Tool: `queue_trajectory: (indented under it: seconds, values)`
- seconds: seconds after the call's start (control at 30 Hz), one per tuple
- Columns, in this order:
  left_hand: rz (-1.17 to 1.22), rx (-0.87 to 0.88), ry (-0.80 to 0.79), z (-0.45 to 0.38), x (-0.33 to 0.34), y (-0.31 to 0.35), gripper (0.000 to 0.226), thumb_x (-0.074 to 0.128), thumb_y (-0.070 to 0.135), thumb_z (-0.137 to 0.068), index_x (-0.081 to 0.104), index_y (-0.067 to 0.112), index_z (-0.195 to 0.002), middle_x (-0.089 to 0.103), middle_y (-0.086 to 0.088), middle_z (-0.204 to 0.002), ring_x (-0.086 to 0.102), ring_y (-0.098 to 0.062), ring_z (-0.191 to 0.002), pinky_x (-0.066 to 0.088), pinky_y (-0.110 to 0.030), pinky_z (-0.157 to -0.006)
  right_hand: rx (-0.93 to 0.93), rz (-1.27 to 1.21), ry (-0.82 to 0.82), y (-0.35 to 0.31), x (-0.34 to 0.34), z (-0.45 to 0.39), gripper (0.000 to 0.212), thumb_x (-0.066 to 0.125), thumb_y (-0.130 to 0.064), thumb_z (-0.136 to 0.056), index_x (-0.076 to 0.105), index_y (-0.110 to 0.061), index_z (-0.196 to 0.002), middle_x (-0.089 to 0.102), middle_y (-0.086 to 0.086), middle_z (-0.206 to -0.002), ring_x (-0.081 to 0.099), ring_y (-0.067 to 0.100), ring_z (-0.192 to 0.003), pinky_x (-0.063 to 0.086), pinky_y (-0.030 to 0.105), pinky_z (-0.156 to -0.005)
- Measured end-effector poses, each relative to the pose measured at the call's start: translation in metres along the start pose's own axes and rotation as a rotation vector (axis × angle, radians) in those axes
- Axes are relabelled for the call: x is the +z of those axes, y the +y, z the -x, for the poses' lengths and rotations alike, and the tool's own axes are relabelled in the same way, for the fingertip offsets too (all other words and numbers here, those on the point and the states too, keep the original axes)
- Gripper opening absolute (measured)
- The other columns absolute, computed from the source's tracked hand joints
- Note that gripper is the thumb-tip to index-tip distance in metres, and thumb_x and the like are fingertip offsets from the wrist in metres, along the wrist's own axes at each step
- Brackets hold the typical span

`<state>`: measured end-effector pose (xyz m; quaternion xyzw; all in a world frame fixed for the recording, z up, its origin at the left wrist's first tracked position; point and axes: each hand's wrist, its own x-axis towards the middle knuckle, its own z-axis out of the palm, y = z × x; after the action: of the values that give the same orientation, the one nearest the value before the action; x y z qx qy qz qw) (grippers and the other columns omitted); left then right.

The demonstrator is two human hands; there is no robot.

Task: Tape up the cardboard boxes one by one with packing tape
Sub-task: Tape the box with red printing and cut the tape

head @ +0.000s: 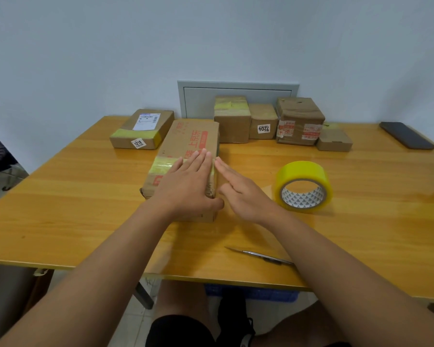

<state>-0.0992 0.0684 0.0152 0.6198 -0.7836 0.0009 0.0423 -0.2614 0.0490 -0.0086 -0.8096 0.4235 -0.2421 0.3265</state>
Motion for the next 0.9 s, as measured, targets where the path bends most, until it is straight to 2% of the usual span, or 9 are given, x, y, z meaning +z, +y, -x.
queue_trajectory:
  seconds: [0.13,0.4,0.6,0.8,0.9]
  values:
    - [-0.009,0.003,0.0,0.0,0.0,0.0,0.1,0.044,0.065,-0.088,-0.01,0.015,-0.157,-0.013,-0.001,-0.165,-0.012,-0.011,-0.15,-0.003,-0.038,-0.123,-0.009,-0.044,0.002,0.002,0.002,0.004,0.062,0.039,-0.012,-0.1,0.015,-0.022,-0.156,0.012,-0.011,-0.162,0.012,-0.001,-0.145,0.014,0.023,-0.12]
    - [-0.022,0.001,0.003,-0.001,0.002,0.0,0.103,0.043,0.07,-0.086,-0.009,0.015,-0.157,-0.011,-0.001,-0.165,-0.011,-0.012,-0.151,-0.002,-0.04,-0.124,-0.051,0.006,0.018,0.007,0.007,0.012,0.06,0.037,-0.013,-0.1,0.017,-0.024,-0.155,0.011,-0.013,-0.162,0.01,-0.002,-0.145,0.014,0.019,-0.118]
    - [-0.02,0.0,0.012,-0.001,0.001,0.0,0.104,0.044,0.07,-0.086,-0.009,0.014,-0.157,-0.012,-0.001,-0.165,-0.011,-0.012,-0.151,-0.003,-0.038,-0.123,-0.033,-0.015,0.01,0.007,0.009,0.014,0.059,0.04,-0.014,-0.101,0.019,-0.023,-0.155,0.013,-0.014,-0.16,0.01,-0.01,-0.139,0.012,0.012,-0.113]
    - [-0.019,-0.001,0.001,0.0,0.0,0.002,0.103,0.044,0.067,-0.087,-0.009,0.014,-0.157,-0.012,-0.001,-0.165,-0.012,-0.012,-0.151,-0.004,-0.038,-0.123,-0.003,-0.037,0.028,0.008,0.004,0.012,0.055,0.045,-0.02,-0.1,0.028,-0.019,-0.153,0.019,-0.012,-0.16,0.016,-0.005,-0.141,0.015,0.019,-0.117]
    - [-0.013,-0.001,0.007,0.0,-0.001,0.002,0.102,0.045,0.065,-0.087,-0.009,0.014,-0.157,-0.012,-0.001,-0.165,-0.011,-0.012,-0.151,-0.004,-0.038,-0.123,-0.004,-0.012,0.048,0.005,0.005,0.008,0.059,0.044,-0.026,-0.1,0.023,-0.022,-0.155,0.011,-0.015,-0.162,0.012,-0.002,-0.145,0.016,0.022,-0.117]
